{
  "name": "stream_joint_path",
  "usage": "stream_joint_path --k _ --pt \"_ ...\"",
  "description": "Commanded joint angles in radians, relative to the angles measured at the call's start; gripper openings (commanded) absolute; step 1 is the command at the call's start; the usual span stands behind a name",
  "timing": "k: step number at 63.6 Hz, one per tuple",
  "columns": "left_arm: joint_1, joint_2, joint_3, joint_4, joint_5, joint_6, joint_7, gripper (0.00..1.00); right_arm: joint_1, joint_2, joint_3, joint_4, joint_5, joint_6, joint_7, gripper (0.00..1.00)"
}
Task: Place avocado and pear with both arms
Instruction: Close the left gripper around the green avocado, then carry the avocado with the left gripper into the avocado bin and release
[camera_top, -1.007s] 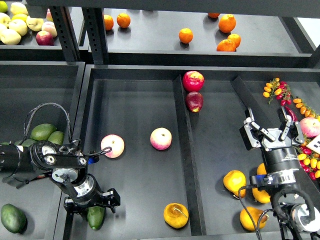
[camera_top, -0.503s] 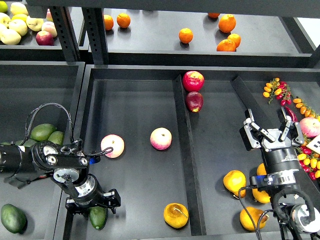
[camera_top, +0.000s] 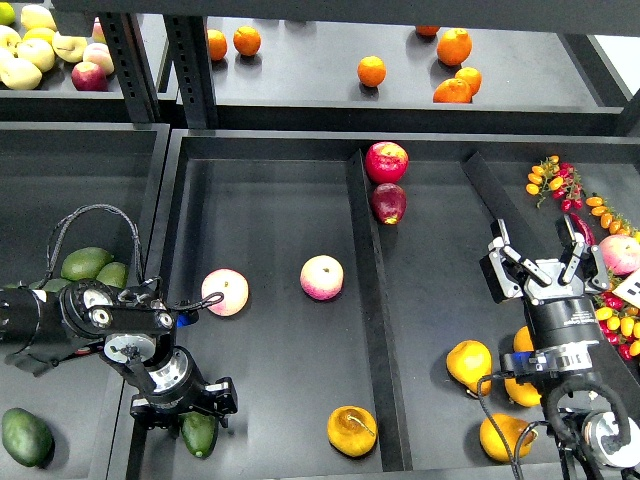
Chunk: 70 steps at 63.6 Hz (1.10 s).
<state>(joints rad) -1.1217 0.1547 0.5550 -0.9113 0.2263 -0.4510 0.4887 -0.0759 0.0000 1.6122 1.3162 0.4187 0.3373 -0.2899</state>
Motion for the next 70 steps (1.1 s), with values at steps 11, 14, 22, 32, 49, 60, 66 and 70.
stream_joint_path --k 11,14,22,32,49,60,66,70 --pt "0.000 0.000 -0.010 0.034 -0.042 -0.038 0.000 0.51 -0.001 0.000 0.000 0.000 0.000 0.000 0.000 1.00" --pt "0.000 0.000 -0.013 0.043 -0.059 -0.038 0.000 0.48 0.001 0.000 0.000 0.000 0.000 0.000 0.000 1.00" --pt "0.000 -0.001 -0.017 0.055 -0.073 -0.038 0.000 0.42 -0.001 0.000 0.000 0.000 0.000 0.012 0.000 1.00" --pt "-0.001 -0.001 -0.017 0.055 -0.074 -0.038 0.000 0.41 -0.001 0.000 0.000 0.000 0.000 0.014 0.000 1.00" --pt "0.000 -0.001 -0.026 0.054 -0.088 -0.038 0.000 0.35 -0.001 0.000 0.000 0.000 -0.001 0.014 0.000 1.00" --pt "0.000 -0.001 -0.027 0.052 -0.104 -0.038 0.000 0.32 -0.001 0.000 0.000 0.000 0.000 0.014 0.000 1.00" --pt "-0.006 -0.001 -0.027 0.048 -0.114 -0.038 0.000 0.30 -0.001 0.000 0.000 0.000 -0.001 0.014 0.000 1.00" --pt "-0.013 -0.001 -0.027 0.042 -0.125 -0.038 0.000 0.30 -0.002 0.000 0.000 0.000 -0.001 0.014 0.000 1.00"
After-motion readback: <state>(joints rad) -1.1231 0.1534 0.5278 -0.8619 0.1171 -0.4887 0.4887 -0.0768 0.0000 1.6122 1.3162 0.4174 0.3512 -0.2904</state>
